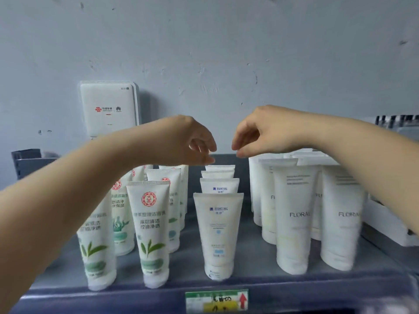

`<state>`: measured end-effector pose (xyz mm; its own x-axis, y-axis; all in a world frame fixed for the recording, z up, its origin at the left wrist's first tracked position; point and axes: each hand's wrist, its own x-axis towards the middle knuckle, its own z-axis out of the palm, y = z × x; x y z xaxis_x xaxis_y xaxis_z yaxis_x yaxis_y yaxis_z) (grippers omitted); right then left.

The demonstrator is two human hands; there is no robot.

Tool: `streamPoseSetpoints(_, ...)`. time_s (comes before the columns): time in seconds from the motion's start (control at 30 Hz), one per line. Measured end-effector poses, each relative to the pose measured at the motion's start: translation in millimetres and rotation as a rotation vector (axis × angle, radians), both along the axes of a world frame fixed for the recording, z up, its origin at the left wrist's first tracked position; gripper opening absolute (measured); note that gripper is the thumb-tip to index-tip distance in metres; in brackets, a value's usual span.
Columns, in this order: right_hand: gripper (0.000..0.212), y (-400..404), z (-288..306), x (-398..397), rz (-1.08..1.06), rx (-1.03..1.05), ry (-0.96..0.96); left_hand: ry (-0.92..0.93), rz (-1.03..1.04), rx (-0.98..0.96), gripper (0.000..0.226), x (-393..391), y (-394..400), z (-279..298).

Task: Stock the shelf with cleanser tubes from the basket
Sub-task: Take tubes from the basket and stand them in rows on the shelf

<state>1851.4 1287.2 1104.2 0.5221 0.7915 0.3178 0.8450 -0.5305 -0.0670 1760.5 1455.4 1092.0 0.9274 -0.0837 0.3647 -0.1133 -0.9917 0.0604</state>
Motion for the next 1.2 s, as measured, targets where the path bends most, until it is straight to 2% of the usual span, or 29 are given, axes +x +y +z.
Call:
streamPoseSetpoints(0.27, 0.028, 0, -46, -18, 0.065, -0.127, 0.000, 0.215, 0.119, 0.018, 0.036, -3, -16, -36)
streamPoseSetpoints(0.37, 0.027, 9, -59, -13, 0.044, -0.186, 0.007, 0.259, 0.158, 0.044, 0.030, 2, -14, -38)
streamPoseSetpoints(0.5, 0.018, 11, -59, -7, 0.034, -0.215, 0.099, 0.336, 0.114, -0.033, 0.015, 10, -12, -38)
streamPoseSetpoints(0.87, 0.007, 10, -52, -1, 0.019, -0.253, 0.215, 0.440, 0.007, -0.055, 0.007, 22, -12, -32)
streamPoseSetpoints(1.1, 0.011, 12, -50, -1, 0.006, -0.261, 0.283, 0.486, -0.022, -0.121, 0.007, 20, -8, -30)
streamPoseSetpoints(1.2, 0.015, 12, -39, -5, -0.004, -0.278, 0.247, 0.430, -0.022, -0.122, 0.009, 21, -7, -22)
